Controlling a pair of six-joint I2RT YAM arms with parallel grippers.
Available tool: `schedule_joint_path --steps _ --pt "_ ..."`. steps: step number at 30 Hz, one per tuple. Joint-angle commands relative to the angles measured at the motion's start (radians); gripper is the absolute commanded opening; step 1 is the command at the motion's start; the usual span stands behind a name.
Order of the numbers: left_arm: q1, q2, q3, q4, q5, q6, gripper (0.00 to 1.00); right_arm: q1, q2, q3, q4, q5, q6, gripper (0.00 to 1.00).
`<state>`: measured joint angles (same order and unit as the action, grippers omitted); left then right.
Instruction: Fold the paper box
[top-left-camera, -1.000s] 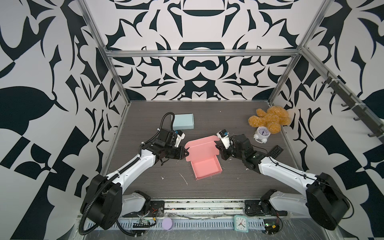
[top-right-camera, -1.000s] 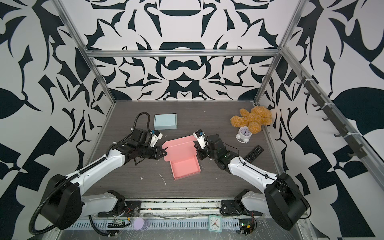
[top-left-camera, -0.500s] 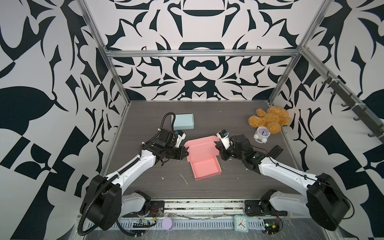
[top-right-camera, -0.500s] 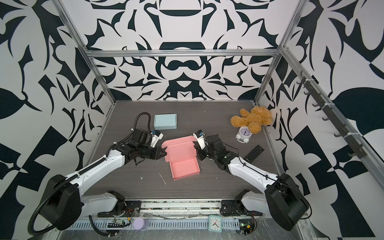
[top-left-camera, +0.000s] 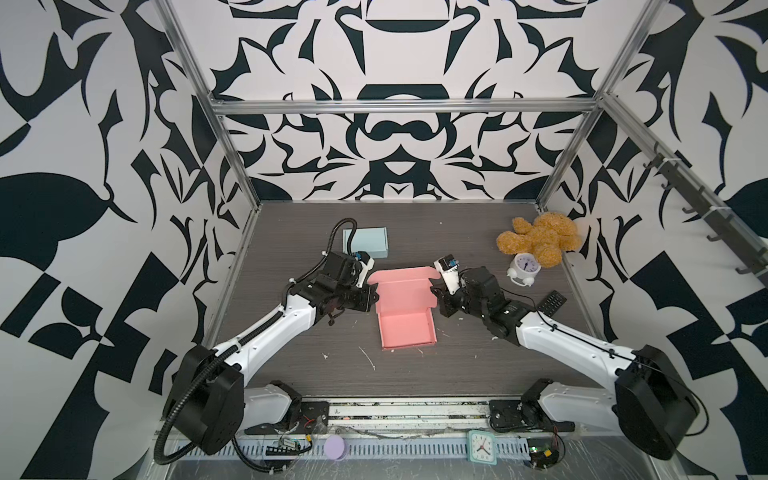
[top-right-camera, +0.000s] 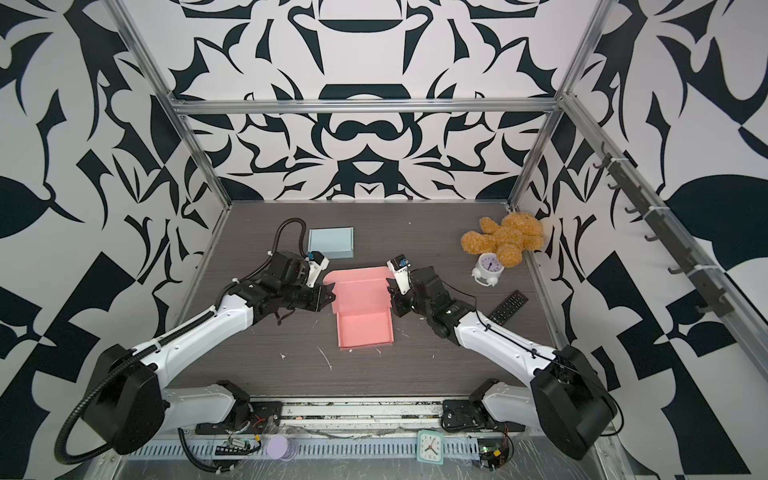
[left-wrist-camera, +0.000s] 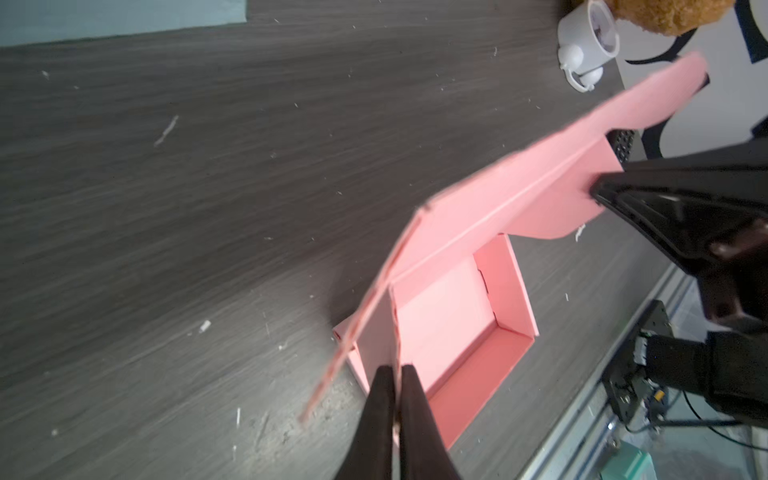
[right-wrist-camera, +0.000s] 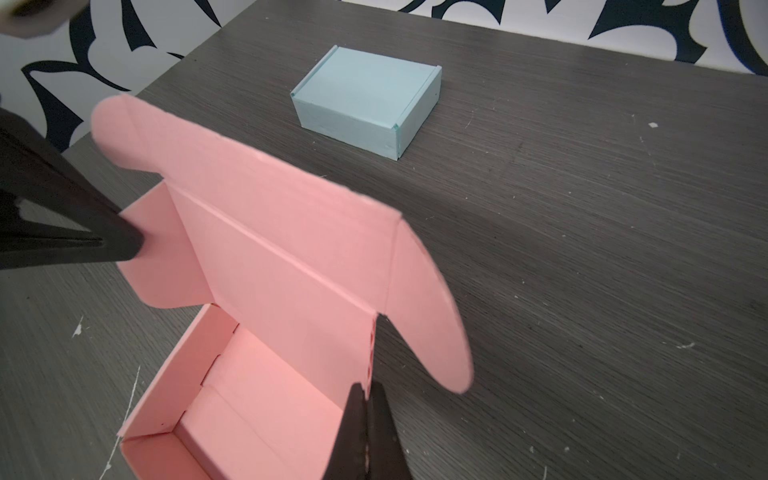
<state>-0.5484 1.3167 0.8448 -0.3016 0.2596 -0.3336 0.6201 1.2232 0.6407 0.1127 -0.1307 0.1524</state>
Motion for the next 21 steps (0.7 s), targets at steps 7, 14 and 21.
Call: schedule_joint_path --steps 7,14,21 --pt "-0.025 0.076 0.043 0.177 -0.126 0.010 0.09 0.013 0.050 0.072 0.033 0.006 0.049 0.04" --pt "-0.054 0.086 0.042 0.233 -0.177 0.038 0.09 0.013 0.104 0.115 0.031 0.026 0.054 0.07" --pt "-0.102 0.069 0.033 0.276 -0.249 0.056 0.09 0.013 0.108 0.156 0.028 0.027 0.060 0.09"
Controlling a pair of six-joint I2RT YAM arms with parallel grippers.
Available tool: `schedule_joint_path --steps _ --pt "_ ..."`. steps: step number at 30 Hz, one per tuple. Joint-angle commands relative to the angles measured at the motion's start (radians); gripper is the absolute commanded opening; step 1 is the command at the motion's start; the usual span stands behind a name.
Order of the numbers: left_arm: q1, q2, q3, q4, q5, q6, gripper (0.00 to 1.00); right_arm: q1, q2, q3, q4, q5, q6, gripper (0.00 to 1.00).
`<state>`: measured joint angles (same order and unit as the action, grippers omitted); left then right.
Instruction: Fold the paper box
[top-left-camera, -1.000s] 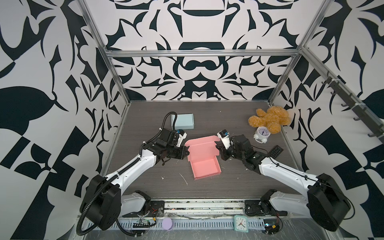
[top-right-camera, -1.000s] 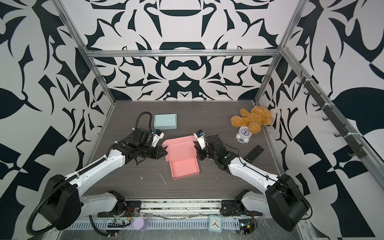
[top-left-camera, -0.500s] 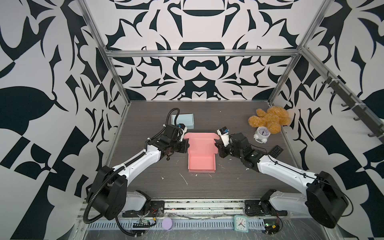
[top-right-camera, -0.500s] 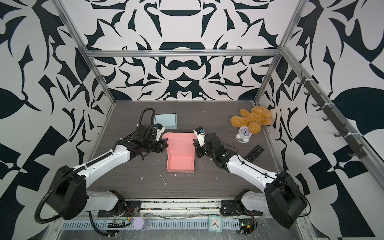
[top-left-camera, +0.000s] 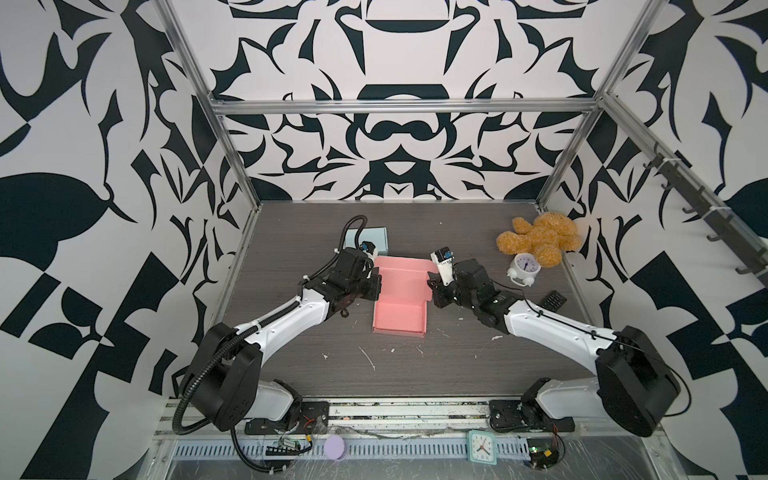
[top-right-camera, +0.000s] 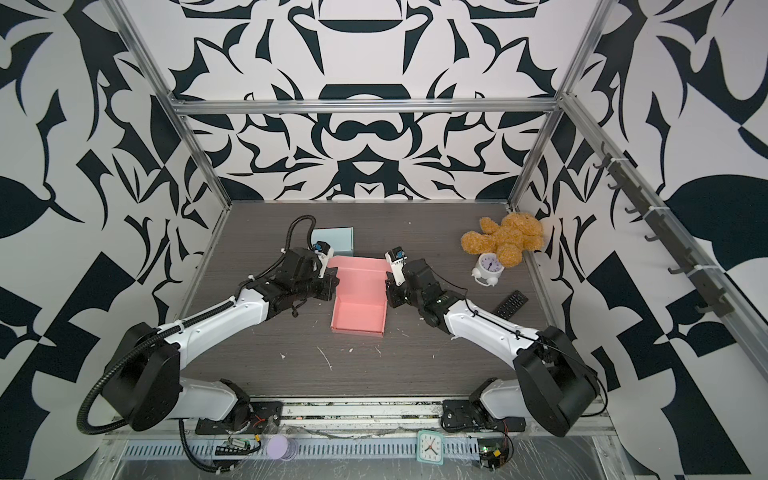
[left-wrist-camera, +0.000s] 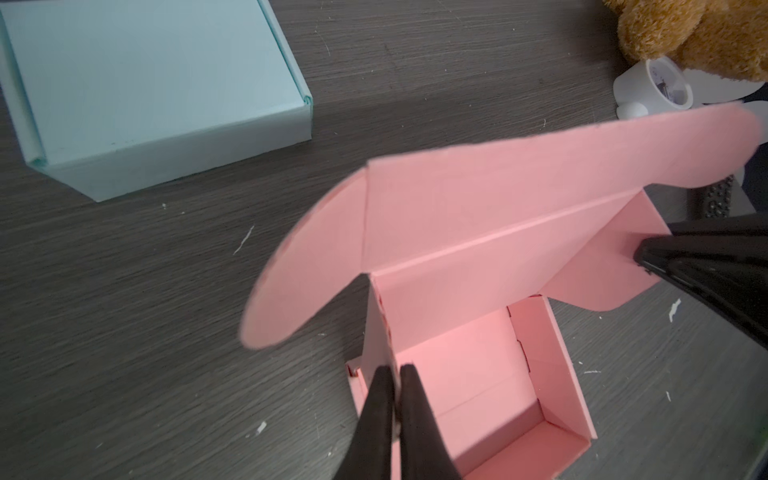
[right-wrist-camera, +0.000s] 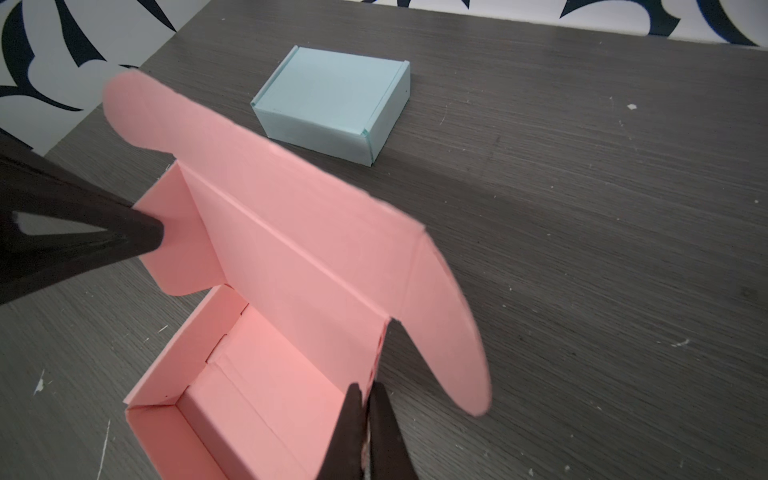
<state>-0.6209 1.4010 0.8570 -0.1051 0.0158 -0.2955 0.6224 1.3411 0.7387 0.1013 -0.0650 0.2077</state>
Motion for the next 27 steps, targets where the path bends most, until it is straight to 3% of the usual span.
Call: schedule_joint_path --steps 1,18,27 --pt "-0.034 -0.016 0.018 0.089 -0.012 0.018 0.10 0.011 -0.008 0.062 0.044 -0.040 0.005 0.09" --pt "-0.055 0.061 -0.097 0.367 -0.062 0.068 0.10 0.011 0.091 0.089 0.071 -0.030 -0.025 0.14" --pt "-0.139 0.058 -0.184 0.476 -0.153 0.122 0.11 0.011 0.077 0.066 0.063 -0.035 -0.019 0.14"
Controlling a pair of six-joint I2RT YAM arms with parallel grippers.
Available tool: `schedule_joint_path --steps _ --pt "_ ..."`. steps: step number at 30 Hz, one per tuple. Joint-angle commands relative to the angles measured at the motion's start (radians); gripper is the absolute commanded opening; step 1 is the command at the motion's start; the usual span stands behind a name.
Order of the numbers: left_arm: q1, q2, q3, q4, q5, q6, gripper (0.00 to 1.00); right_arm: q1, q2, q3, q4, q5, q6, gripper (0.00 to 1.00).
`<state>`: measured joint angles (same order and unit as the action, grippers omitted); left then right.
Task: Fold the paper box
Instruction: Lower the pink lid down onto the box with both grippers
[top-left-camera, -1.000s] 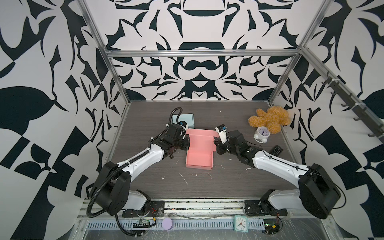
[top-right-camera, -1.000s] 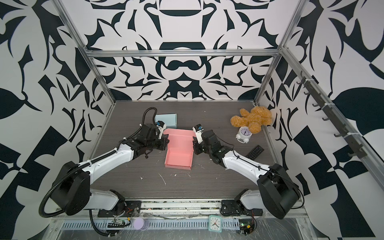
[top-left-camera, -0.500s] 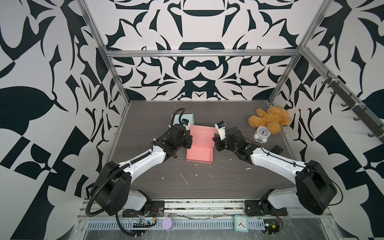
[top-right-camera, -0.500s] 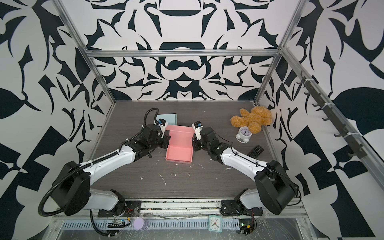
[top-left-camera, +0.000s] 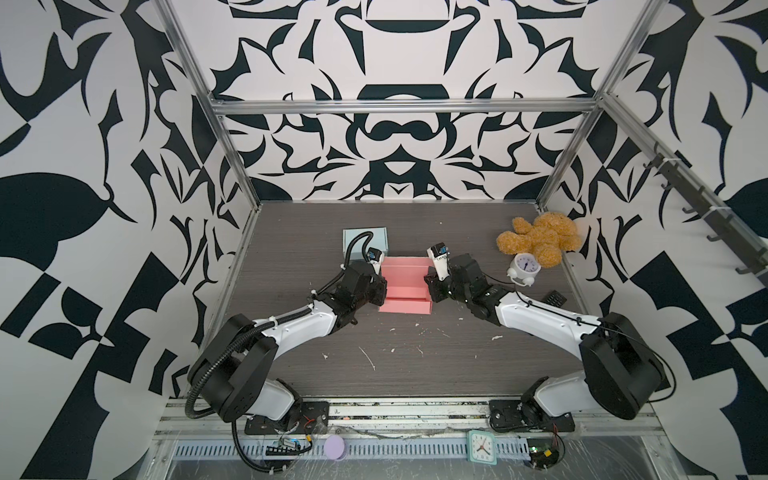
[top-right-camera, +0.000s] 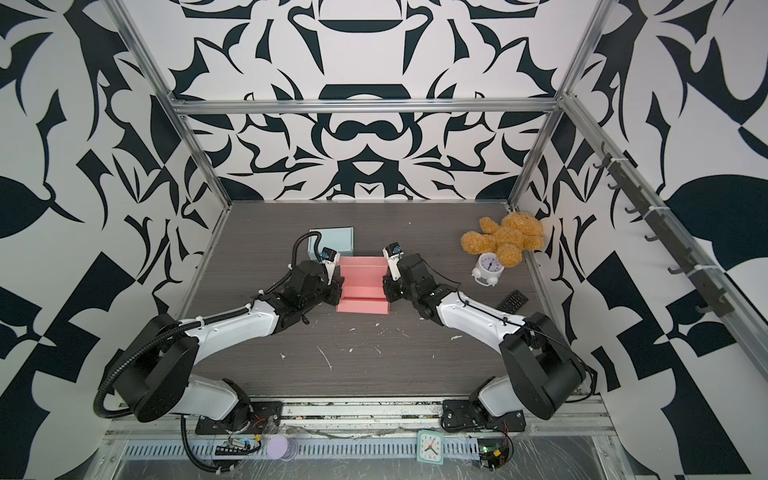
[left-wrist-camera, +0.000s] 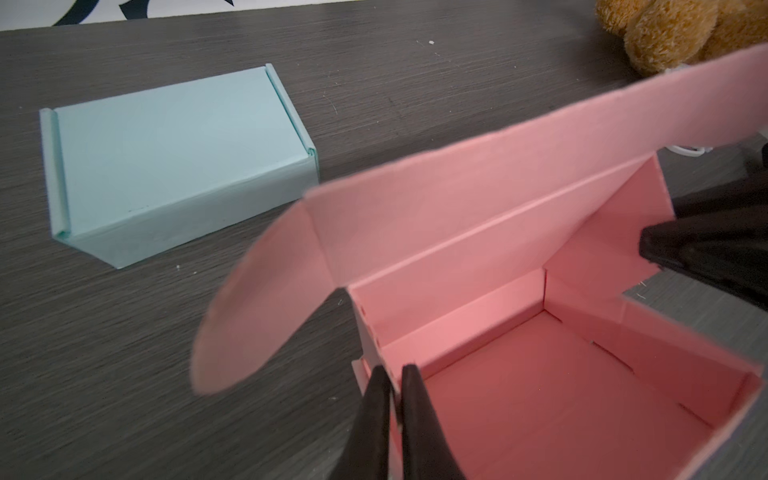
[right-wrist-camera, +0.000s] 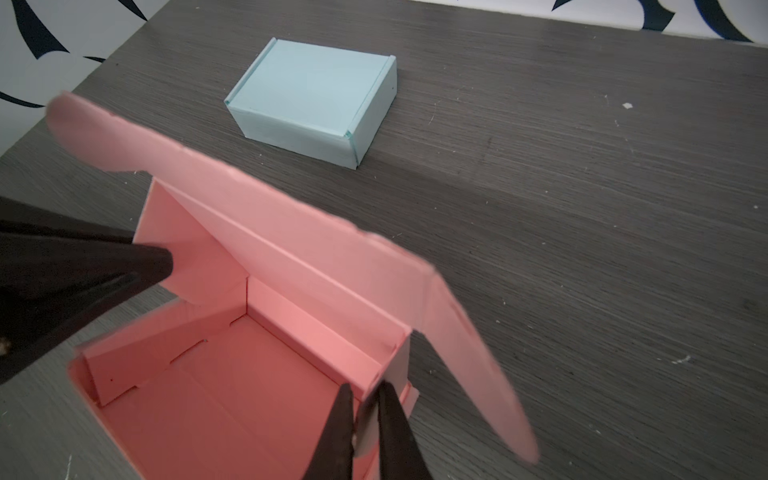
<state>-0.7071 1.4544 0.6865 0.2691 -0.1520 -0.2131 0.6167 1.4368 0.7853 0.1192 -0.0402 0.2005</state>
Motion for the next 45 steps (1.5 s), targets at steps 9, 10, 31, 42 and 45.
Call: schedule_joint_path --steps 9,10,31,42,45 --pt "-0.139 0.024 -0.059 0.179 -0.097 0.066 0.12 0.017 -0.079 -0.026 0.017 -0.047 -0.008 0.14" --pt "-0.146 0.028 -0.066 0.184 -0.102 0.067 0.12 0.017 -0.087 -0.033 0.009 -0.046 -0.009 0.14" --pt "-0.268 0.036 -0.134 0.231 -0.240 0.073 0.19 0.017 -0.263 -0.224 -0.024 0.010 0.051 0.27" --pt "-0.290 0.060 -0.149 0.266 -0.248 0.064 0.25 0.017 -0.339 -0.308 -0.032 0.019 0.094 0.36" --pt "-0.290 0.063 -0.157 0.282 -0.249 0.057 0.26 0.017 -0.333 -0.313 -0.026 0.013 0.097 0.36"
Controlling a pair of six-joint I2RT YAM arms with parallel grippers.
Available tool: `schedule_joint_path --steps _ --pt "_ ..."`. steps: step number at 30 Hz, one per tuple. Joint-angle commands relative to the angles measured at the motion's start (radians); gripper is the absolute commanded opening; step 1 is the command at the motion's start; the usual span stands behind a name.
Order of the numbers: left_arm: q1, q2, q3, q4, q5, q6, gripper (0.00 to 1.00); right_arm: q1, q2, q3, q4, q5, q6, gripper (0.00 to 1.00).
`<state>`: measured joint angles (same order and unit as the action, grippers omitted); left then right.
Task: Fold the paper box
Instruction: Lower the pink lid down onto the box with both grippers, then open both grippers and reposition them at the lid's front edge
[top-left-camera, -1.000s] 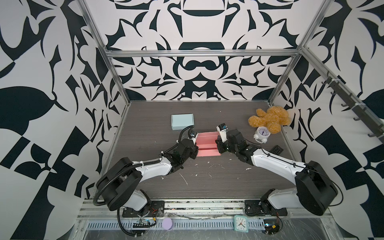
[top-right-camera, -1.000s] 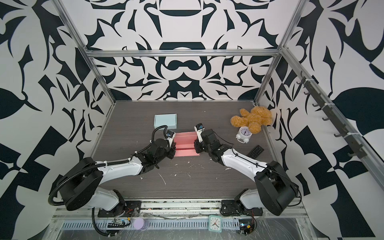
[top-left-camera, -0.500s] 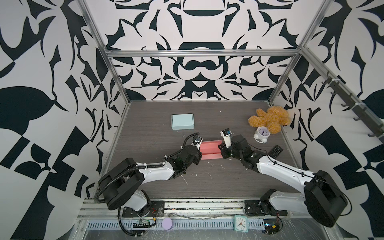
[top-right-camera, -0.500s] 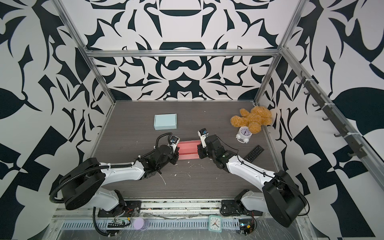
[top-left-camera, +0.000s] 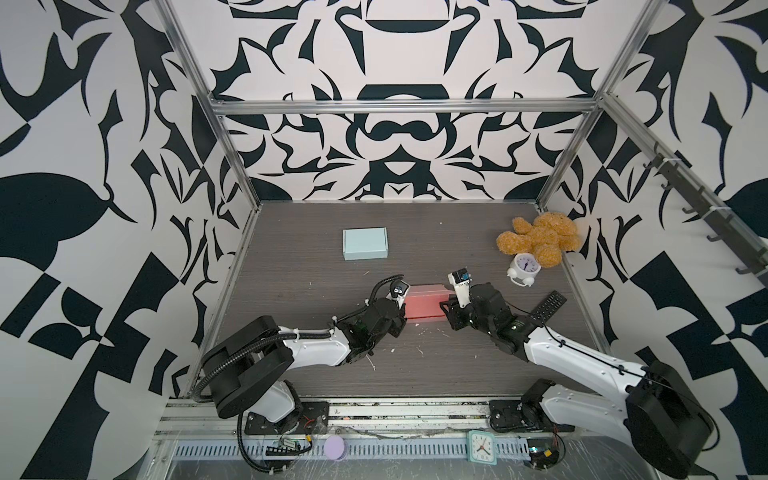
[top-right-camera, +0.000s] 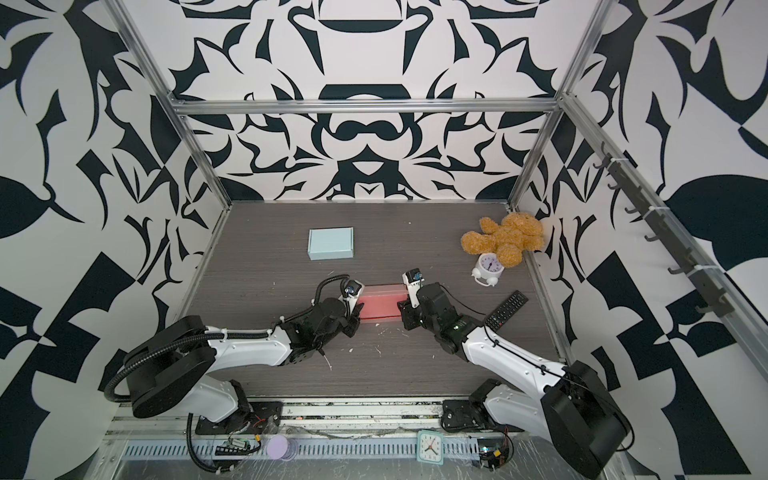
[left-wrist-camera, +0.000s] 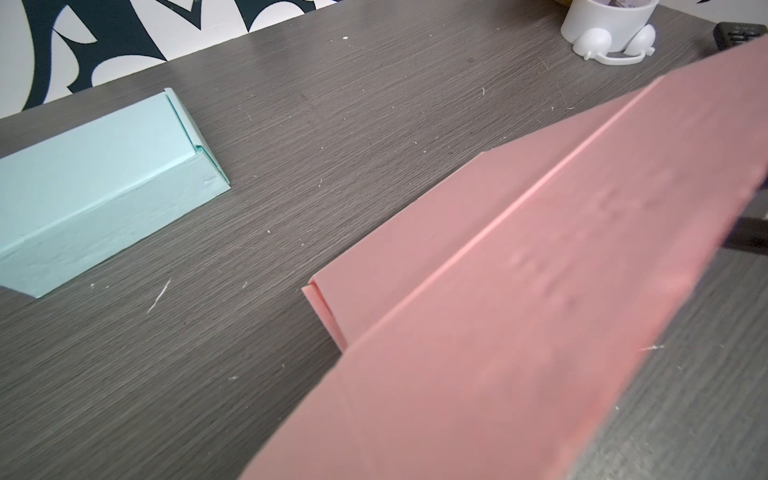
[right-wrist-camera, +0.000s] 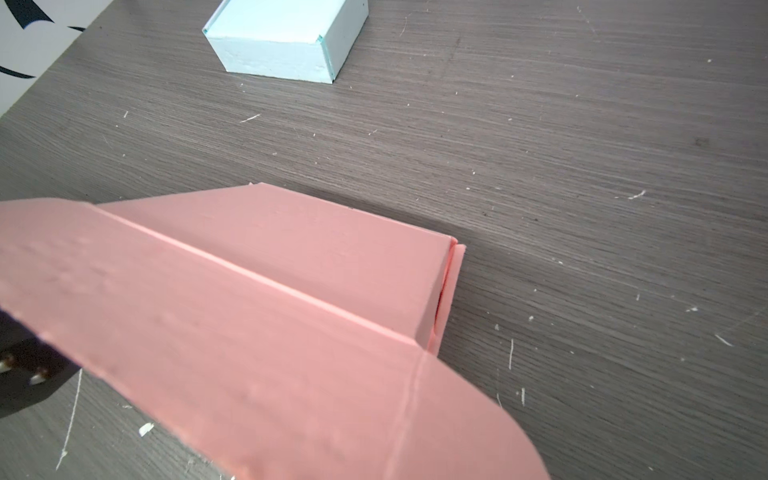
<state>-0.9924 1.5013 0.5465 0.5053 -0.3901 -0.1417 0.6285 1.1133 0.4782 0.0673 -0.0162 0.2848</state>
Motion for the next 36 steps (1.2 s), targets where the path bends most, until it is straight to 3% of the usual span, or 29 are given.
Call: schedule_joint_path --steps 1,9,15,21,29,36 --pt "-0.005 0.017 -0.018 0.045 -0.009 -0.017 0.26 0.005 -0.011 -0.006 0.026 -0.011 0.015 0.36" --pt "-0.005 -0.024 -0.055 0.018 0.047 -0.049 0.39 0.005 -0.067 -0.048 0.012 0.007 0.031 0.41" --pt "-0.005 -0.140 -0.093 -0.099 0.085 -0.093 0.59 0.005 -0.103 -0.054 -0.018 0.011 0.033 0.52" --pt "-0.004 -0.335 -0.071 -0.350 0.169 -0.138 0.81 0.005 -0.198 -0.051 -0.084 0.009 0.050 0.55" --pt "-0.003 -0.498 0.038 -0.640 0.237 -0.171 0.88 0.005 -0.349 0.048 -0.274 0.011 0.081 0.57" --pt "0.003 -0.535 0.174 -0.788 0.227 -0.215 0.88 0.005 -0.321 0.209 -0.422 0.000 0.096 0.57"
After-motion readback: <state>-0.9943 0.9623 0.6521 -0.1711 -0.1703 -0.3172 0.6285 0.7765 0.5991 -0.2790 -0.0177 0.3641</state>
